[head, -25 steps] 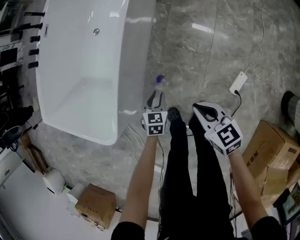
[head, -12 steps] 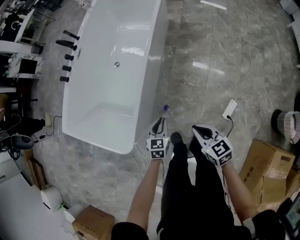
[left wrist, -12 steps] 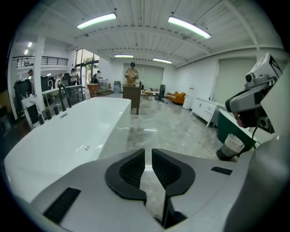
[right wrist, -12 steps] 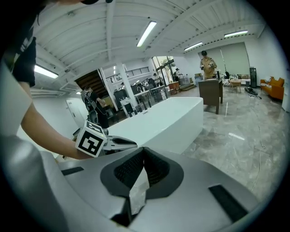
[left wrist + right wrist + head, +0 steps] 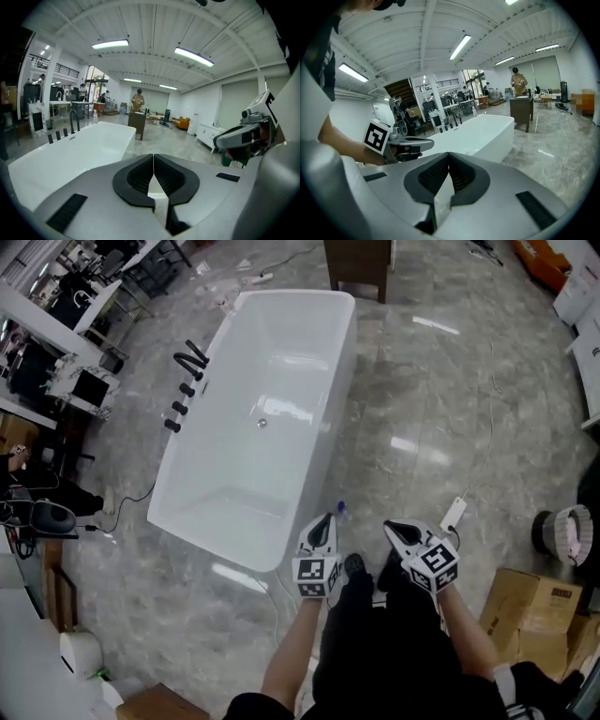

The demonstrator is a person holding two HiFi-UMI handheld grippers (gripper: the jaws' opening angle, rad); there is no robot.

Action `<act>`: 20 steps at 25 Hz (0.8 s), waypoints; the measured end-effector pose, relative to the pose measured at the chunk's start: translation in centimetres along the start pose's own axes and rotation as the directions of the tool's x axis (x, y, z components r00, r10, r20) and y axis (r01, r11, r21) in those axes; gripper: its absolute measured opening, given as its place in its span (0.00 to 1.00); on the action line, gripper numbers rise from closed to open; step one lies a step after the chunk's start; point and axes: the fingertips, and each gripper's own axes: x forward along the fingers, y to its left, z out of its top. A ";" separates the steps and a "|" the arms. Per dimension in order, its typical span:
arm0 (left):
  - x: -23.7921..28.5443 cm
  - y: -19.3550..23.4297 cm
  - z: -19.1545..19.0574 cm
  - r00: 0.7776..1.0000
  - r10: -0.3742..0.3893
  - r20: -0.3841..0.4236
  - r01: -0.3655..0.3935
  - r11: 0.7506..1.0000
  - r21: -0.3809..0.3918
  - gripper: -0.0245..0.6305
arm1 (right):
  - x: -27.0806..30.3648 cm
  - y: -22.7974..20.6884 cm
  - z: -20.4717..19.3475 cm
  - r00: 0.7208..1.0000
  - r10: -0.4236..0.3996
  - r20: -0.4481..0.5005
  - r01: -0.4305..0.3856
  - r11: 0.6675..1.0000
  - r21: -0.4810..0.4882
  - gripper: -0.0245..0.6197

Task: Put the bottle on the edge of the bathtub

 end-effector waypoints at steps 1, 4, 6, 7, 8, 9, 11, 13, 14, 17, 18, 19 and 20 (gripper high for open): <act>-0.9 -0.1 0.6 1.000 -0.001 0.014 0.001 1.000 0.003 0.06 | -0.3 0.5 0.4 1.000 0.001 0.010 -0.001 1.000 -0.012 0.06; -3.2 -0.9 2.0 0.999 -0.018 0.041 0.017 1.000 0.017 0.06 | -1.6 1.9 1.8 0.999 0.001 0.046 0.001 0.999 -0.044 0.06; -4.6 -2.0 2.7 0.998 -0.039 0.053 0.037 0.999 0.032 0.06 | -2.5 2.7 2.4 0.998 0.007 0.067 -0.003 0.998 -0.058 0.06; -5.2 -2.6 2.8 0.997 -0.050 0.055 0.048 0.998 0.039 0.06 | -3.0 3.1 2.6 0.997 0.013 0.074 -0.008 0.998 -0.066 0.06; -5.8 -3.3 2.9 0.996 -0.062 0.057 0.060 0.997 0.041 0.06 | -3.4 3.5 2.8 0.997 0.019 0.079 -0.013 0.997 -0.074 0.06; -6.4 -4.0 3.1 0.995 -0.073 0.062 0.071 0.997 0.039 0.06 | -3.9 3.8 2.9 0.996 0.027 0.083 -0.020 0.996 -0.083 0.06; -7.5 -5.4 3.6 0.993 -0.089 0.080 0.087 0.996 0.030 0.06 | -4.8 4.3 3.4 0.995 0.042 0.094 -0.032 0.994 -0.103 0.06; -8.8 -6.6 4.3 0.991 -0.095 0.099 0.092 0.995 0.028 0.06 | -5.5 5.0 4.0 0.992 0.061 0.110 -0.047 0.991 -0.123 0.06; -9.5 -7.3 4.7 0.990 -0.094 0.109 0.092 0.996 0.023 0.06 | -6.0 5.4 4.3 0.990 0.072 0.118 -0.056 0.990 -0.133 0.06; -11.7 -9.9 5.1 0.988 -0.089 0.129 0.090 0.996 -0.001 0.06 | -8.3 6.7 4.4 0.985 0.110 0.134 -0.089 0.984 -0.156 0.06; -12.3 -11.0 5.0 0.987 -0.088 0.133 0.090 0.996 -0.006 0.06 | -9.2 7.1 4.0 0.983 0.125 0.136 -0.102 0.981 -0.162 0.06; -12.9 -12.2 4.9 0.987 -0.088 0.136 0.090 0.996 -0.011 0.06 | -10.1 7.5 3.5 0.981 0.141 0.134 -0.118 0.979 -0.169 0.06; -13.5 -13.5 4.6 0.987 -0.085 0.139 0.088 0.996 -0.016 0.06 | -11.1 7.9 2.8 0.979 0.158 0.129 -0.134 0.975 -0.175 0.06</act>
